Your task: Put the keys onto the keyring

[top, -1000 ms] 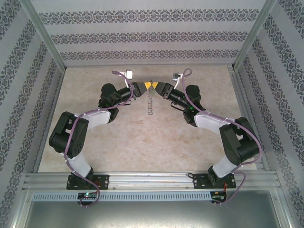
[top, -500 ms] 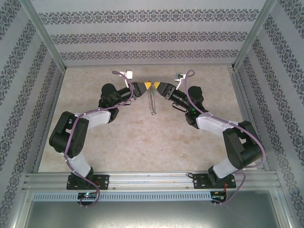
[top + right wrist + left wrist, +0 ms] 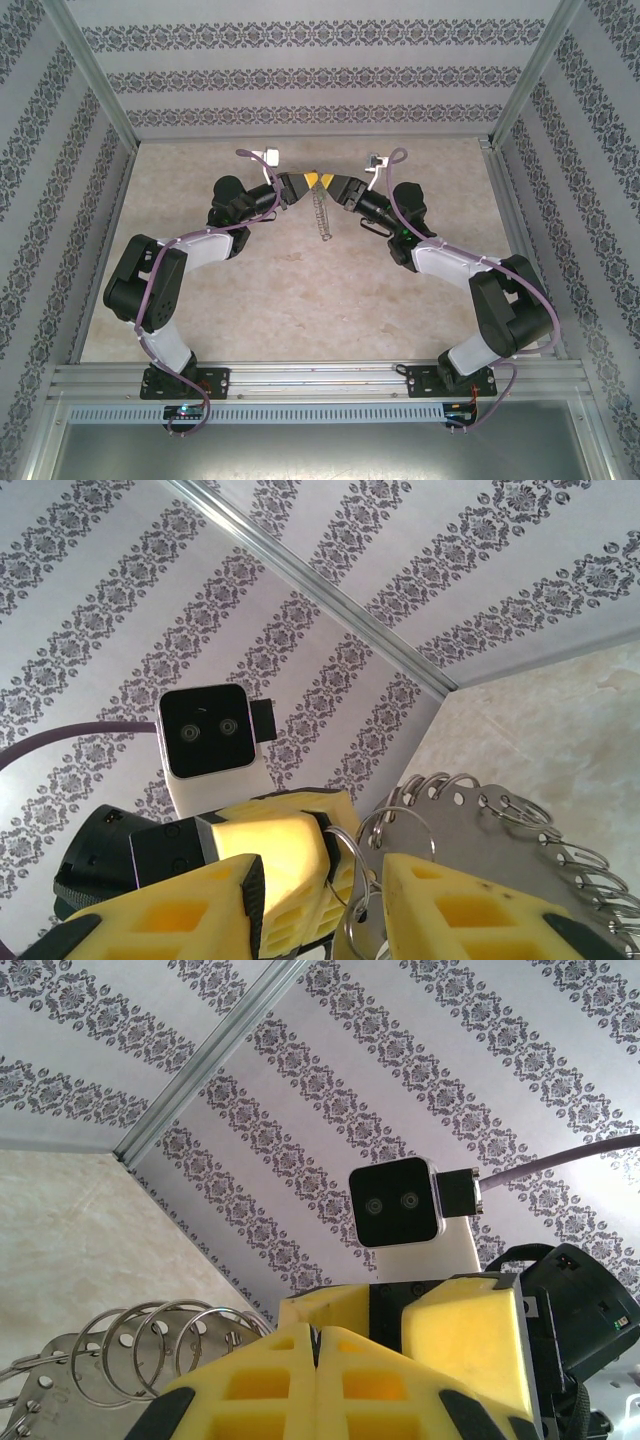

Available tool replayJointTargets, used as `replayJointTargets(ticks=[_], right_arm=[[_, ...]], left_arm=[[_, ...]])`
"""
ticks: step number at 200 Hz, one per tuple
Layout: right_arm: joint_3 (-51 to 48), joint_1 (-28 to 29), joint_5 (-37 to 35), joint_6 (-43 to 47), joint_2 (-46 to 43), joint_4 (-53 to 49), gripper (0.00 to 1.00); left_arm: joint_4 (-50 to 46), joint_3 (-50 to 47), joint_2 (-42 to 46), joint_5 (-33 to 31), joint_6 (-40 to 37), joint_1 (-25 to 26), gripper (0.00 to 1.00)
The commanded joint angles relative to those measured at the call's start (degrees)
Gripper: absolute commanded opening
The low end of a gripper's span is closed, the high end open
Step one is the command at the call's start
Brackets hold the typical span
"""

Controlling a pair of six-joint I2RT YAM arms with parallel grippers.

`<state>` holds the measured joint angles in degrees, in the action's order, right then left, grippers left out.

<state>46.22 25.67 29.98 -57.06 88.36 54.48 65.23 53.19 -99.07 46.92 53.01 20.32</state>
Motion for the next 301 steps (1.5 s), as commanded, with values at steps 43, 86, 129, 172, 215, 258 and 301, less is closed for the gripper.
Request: replayJointTargets(ticks=[43,86,129,172,215,258,301], right_arm=[[0.78,0.41,-0.94,1.46,-1.7,0.98,0.36],[1.64,0.7,-0.28,0.9,0.0,1.48,0.35],[2.92,1.22,0.61,0.35,1.89,2.29,0.35],[3.85,1.62,1.47,0.11,2.78,2.43,0.27],[3.61,1.49,1.47,0.5,2.57,2.17,0.13],[3.69,0.46,2.32,1.7,2.46,0.8,0.0],[5.06,-3.03,9.13,6.61,1.48,-5.05,0.0]], left_arm=[[5.77,1.83,0.15,1.01,0.73,0.52,0.0],[5.87,1.96,0.26,0.99,0.86,0.52,0.0],[5.78,2.06,0.28,0.9,0.86,0.51,0.0],[5.92,1.92,0.19,0.86,1.02,0.51,0.0],[6.09,1.87,0.19,0.72,1.19,0.57,0.0],[4.86,2.14,0.52,1.15,1.25,0.52,0.07],[-0.24,2.45,3.4,2.18,-0.33,-1.03,0.36]])
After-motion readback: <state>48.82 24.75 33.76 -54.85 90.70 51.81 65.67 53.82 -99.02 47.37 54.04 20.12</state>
